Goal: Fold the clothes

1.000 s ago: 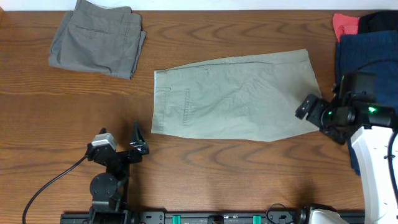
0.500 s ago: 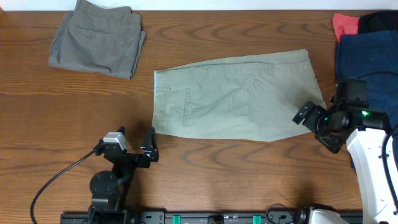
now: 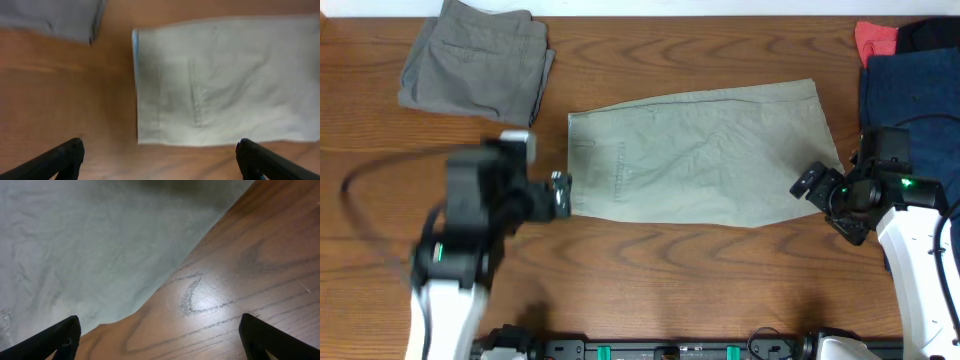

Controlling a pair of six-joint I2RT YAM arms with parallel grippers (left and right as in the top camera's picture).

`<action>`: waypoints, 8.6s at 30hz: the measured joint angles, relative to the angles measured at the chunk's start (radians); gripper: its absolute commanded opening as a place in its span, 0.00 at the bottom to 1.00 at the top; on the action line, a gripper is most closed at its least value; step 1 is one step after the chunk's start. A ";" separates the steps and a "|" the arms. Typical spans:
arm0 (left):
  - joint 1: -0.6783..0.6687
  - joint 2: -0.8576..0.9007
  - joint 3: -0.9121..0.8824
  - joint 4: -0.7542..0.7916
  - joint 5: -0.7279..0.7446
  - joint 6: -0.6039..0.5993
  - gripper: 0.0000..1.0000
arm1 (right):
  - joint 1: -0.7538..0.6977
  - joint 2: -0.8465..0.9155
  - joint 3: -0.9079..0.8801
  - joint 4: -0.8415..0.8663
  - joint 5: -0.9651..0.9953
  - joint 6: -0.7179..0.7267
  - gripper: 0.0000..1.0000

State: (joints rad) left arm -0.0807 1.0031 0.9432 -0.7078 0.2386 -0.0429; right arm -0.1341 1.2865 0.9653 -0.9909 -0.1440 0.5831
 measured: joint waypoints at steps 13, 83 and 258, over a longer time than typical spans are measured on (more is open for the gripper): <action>0.000 0.558 0.066 0.147 0.005 0.022 0.98 | 0.000 0.000 0.000 -0.013 -0.014 -0.047 0.99; 0.042 0.655 0.201 -0.117 -0.140 -0.063 0.06 | 0.000 0.000 0.000 0.211 0.362 -0.098 0.99; 0.320 0.520 0.436 -0.410 0.116 -0.074 0.06 | 0.000 0.000 0.000 0.211 0.362 -0.098 0.99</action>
State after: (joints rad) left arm 0.2394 1.5234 1.3788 -1.1183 0.3550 -0.1165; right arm -0.1345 1.2865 0.9653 -0.7803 0.2180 0.4854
